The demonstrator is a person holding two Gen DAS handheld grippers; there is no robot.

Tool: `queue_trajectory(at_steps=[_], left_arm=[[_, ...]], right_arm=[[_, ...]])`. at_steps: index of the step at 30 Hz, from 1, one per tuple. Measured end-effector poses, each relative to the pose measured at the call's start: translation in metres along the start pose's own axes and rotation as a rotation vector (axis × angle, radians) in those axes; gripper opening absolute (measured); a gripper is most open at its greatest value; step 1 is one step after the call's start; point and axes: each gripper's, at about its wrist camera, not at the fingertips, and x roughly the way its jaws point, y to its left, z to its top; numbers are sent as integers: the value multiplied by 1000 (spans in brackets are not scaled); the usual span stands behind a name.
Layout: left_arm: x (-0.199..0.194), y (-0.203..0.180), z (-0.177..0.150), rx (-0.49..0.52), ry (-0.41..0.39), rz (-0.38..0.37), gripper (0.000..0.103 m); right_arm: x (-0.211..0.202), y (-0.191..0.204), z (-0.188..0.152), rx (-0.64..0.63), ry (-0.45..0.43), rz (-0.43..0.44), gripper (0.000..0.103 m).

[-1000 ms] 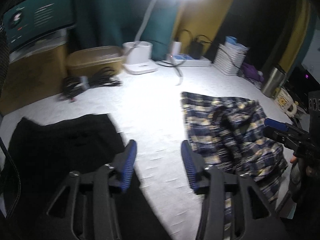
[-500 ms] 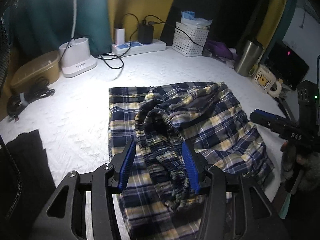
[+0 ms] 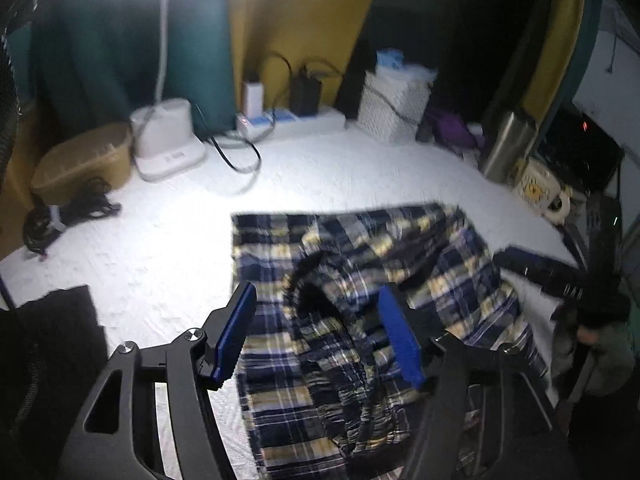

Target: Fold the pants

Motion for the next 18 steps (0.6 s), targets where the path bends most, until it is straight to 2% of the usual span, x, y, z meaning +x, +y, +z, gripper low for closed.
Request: queue_trajectory(at_steps=[2, 5, 6, 7, 8, 10, 11, 13, 18], left_arm=[[13, -3, -4, 18, 31, -18, 64], [29, -4, -7, 41, 55, -5, 61], [30, -3, -7, 46, 53, -15, 41], [32, -2, -6, 51, 57, -26, 30], [32, -2, -4, 60, 55, -28, 27], [25, -3, 2, 87, 28, -37, 13], [20, -4, 5, 96, 13, -41, 12], [10, -4, 14, 104, -22, -60, 12], [7, 5, 34, 109, -64, -68, 12]], right_arm=[[1, 1, 2, -4, -2, -2, 77], [4, 4, 1, -16, 5, -8, 77], [5, 4, 1, -18, 9, -9, 77], [7, 5, 0, -22, 12, -10, 77], [8, 7, 1, -26, 12, -9, 77], [9, 10, 2, -40, 2, -2, 77], [9, 12, 3, -48, -3, 0, 76], [12, 19, 7, -75, -7, 8, 62], [28, 32, 24, -147, -10, 18, 54]])
